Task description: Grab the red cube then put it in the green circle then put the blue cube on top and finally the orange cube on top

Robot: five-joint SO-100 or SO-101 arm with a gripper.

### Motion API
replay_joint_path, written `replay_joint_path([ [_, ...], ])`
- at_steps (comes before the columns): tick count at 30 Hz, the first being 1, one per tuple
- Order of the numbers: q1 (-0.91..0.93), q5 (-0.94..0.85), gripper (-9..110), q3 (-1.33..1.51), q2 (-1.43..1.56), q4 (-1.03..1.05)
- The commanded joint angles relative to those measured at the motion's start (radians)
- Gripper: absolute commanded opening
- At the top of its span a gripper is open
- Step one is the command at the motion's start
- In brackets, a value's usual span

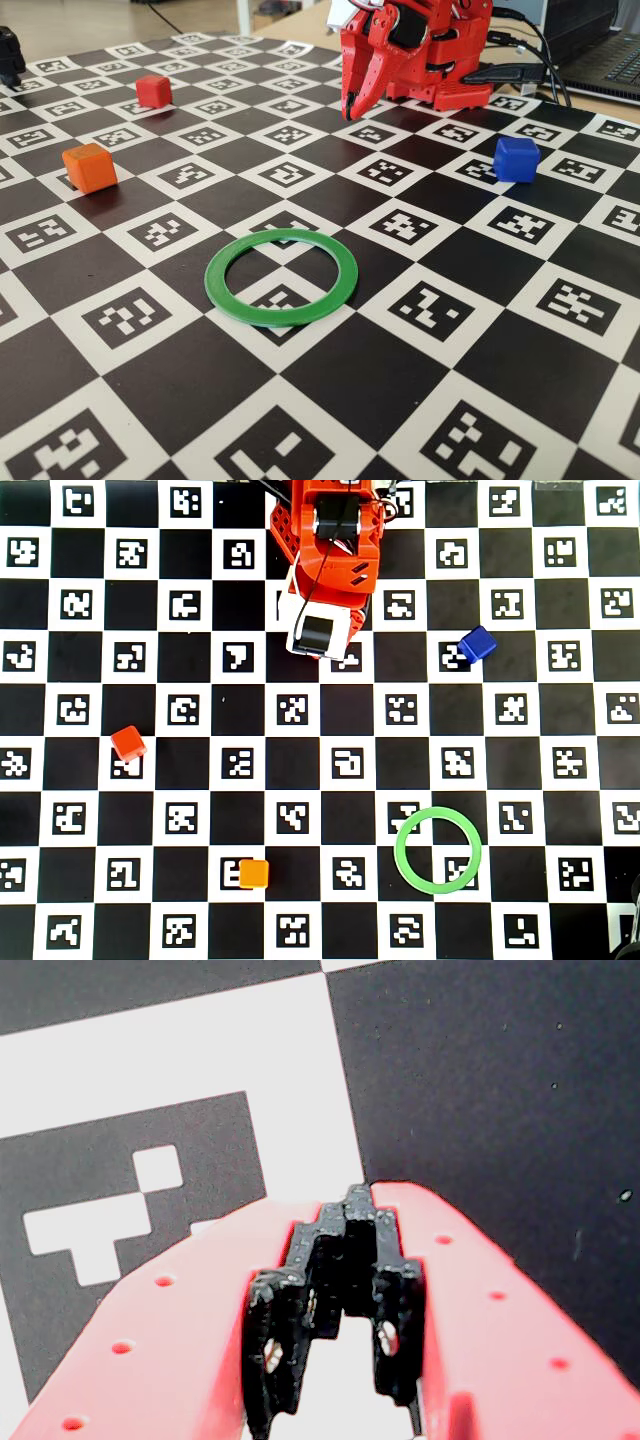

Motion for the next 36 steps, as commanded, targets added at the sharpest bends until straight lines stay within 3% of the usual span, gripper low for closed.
replay_joint_path([
  [1,0.002,-0.003,-5,0.063,0.046,0.028],
  [36,-0.023,-0.015,-5,0.063,0.046,0.029],
])
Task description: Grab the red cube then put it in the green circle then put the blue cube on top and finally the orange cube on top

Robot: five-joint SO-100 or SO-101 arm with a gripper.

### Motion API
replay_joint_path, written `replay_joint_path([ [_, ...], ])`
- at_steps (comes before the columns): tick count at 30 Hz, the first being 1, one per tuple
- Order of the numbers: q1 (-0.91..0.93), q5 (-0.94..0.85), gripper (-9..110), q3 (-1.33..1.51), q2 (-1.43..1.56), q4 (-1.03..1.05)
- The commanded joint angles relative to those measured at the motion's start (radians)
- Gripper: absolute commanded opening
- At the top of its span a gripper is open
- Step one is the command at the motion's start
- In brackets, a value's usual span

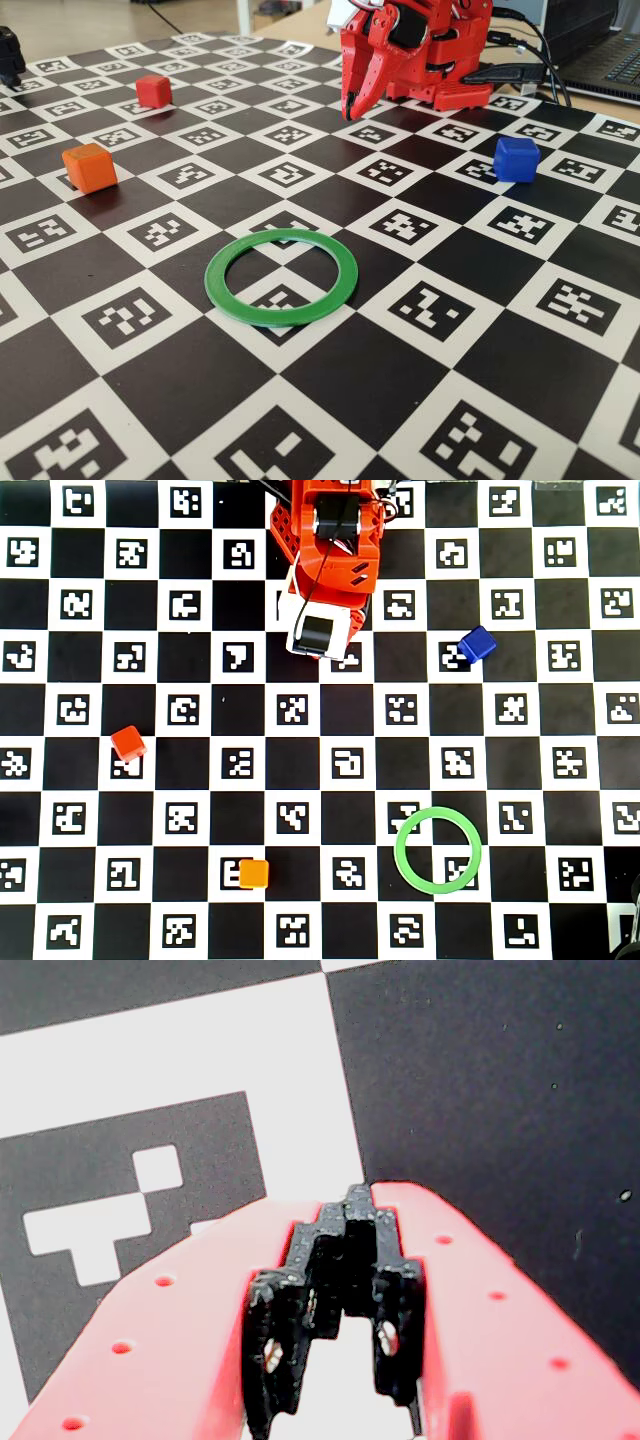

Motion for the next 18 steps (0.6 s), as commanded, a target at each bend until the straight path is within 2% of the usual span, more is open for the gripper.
replay_joint_path([
  [1,-0.029,-0.032,-5,0.063,0.046,0.031],
  [5,-0.038,-0.051,-5,0.063,0.021,-0.021],
  [8,-0.035,0.091,-5,-0.005,-0.057,-0.072],
  [18,-0.049,0.345,-5,-0.598,-0.523,0.012],
])
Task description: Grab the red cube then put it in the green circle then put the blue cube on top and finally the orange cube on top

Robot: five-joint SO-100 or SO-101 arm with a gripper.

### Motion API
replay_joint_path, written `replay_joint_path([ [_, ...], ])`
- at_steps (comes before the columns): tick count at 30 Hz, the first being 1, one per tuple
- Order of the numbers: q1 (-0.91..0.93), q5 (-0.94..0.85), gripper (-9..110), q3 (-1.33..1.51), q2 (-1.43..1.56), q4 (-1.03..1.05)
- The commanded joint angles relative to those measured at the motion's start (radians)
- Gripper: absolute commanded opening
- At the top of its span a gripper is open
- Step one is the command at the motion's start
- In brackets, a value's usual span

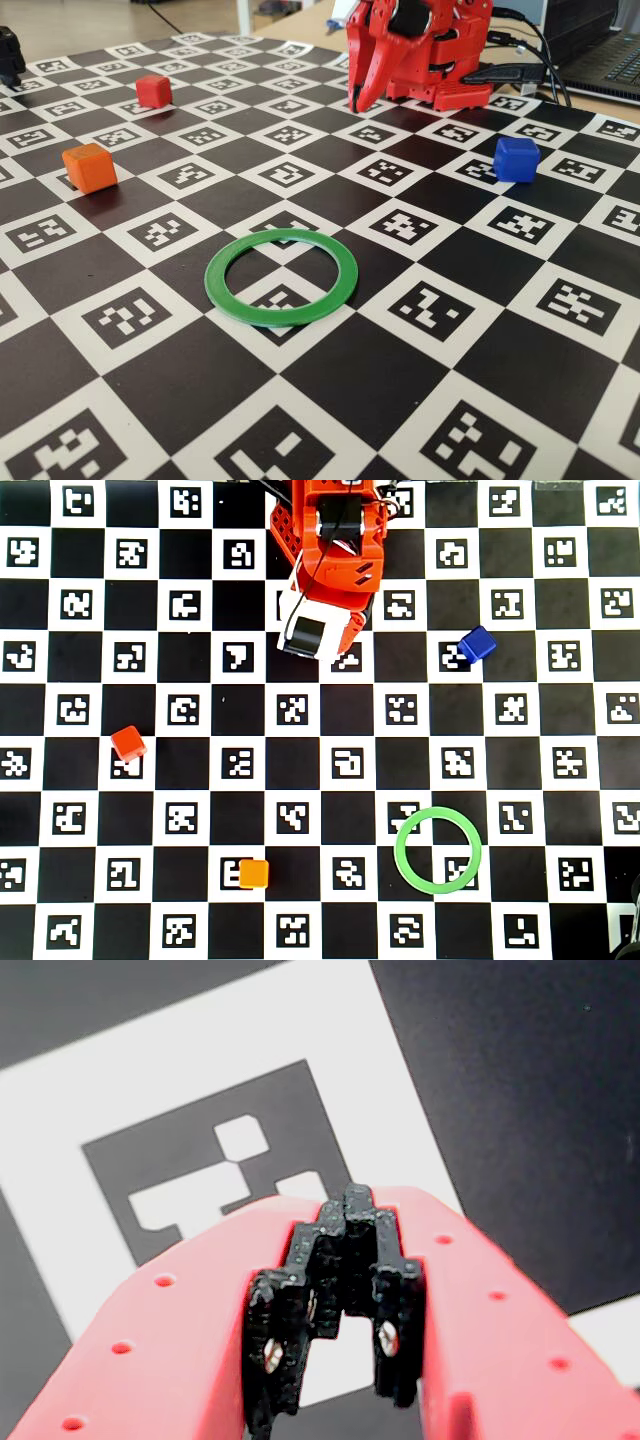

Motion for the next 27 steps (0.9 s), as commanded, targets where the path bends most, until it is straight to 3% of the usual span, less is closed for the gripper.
replay_joint_path([
  [1,0.014,0.089,-5,-0.351,-0.199,0.064],
  [19,0.147,0.492,-5,-1.216,-0.804,0.448],
  [27,0.319,0.844,12,-1.606,-1.115,0.469],
])
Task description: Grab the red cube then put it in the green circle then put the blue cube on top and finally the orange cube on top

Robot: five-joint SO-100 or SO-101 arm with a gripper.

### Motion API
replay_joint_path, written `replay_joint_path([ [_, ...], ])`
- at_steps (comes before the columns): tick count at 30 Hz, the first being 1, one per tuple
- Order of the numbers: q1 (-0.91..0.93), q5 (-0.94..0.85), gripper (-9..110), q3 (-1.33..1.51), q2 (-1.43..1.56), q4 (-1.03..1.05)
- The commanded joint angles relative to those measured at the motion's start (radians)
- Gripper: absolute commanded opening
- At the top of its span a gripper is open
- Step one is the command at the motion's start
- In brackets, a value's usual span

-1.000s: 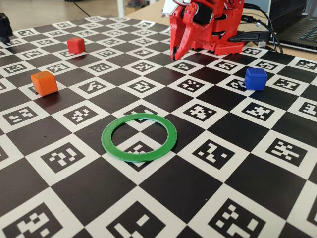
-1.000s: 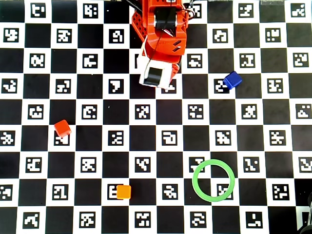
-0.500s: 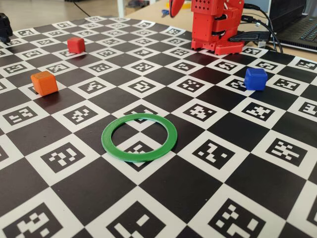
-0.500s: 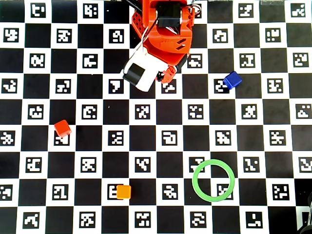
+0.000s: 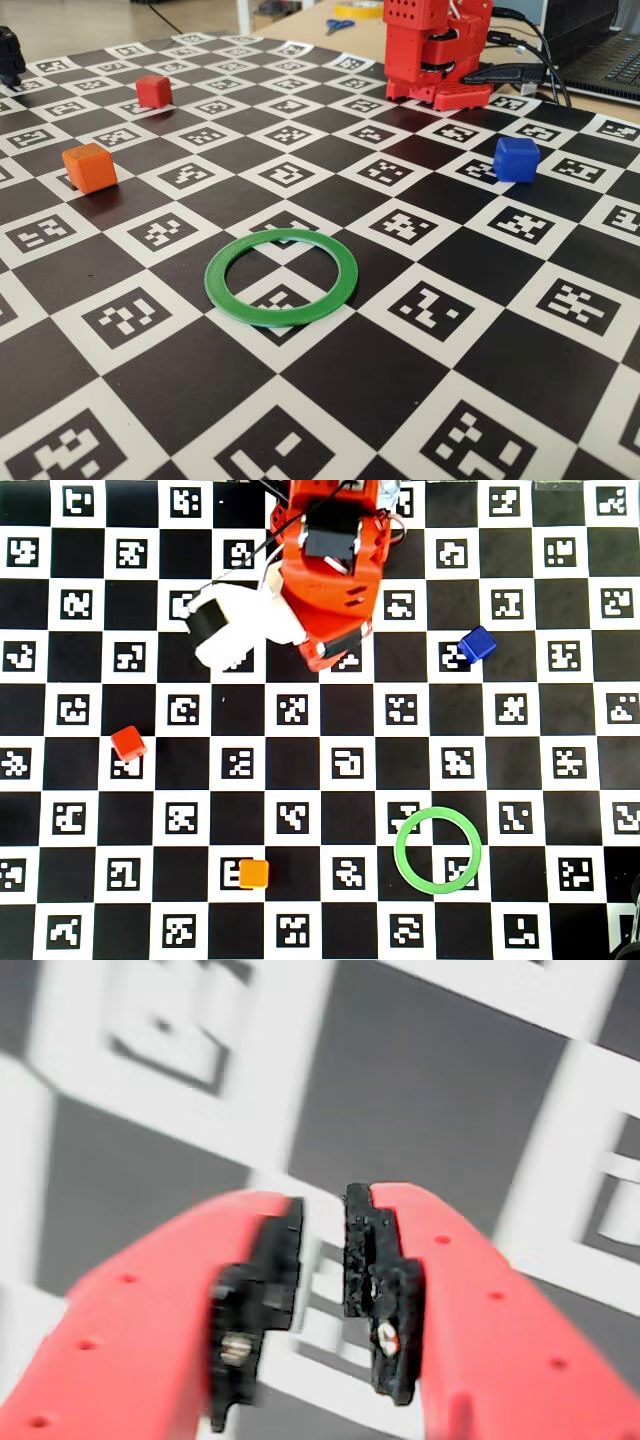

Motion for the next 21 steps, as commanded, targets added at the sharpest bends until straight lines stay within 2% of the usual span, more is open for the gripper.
replay_joint_path([
  [1,0.104,0.193,14,-0.265,-0.126,0.035],
  [7,0.25,0.471,32,-0.474,-0.328,0.069],
  [12,0.341,0.649,40,-0.56,-0.448,0.071],
  [16,0.397,0.756,45,-0.601,-0.526,0.064],
  [21,0.437,0.779,47,-0.612,-0.615,0.037],
])
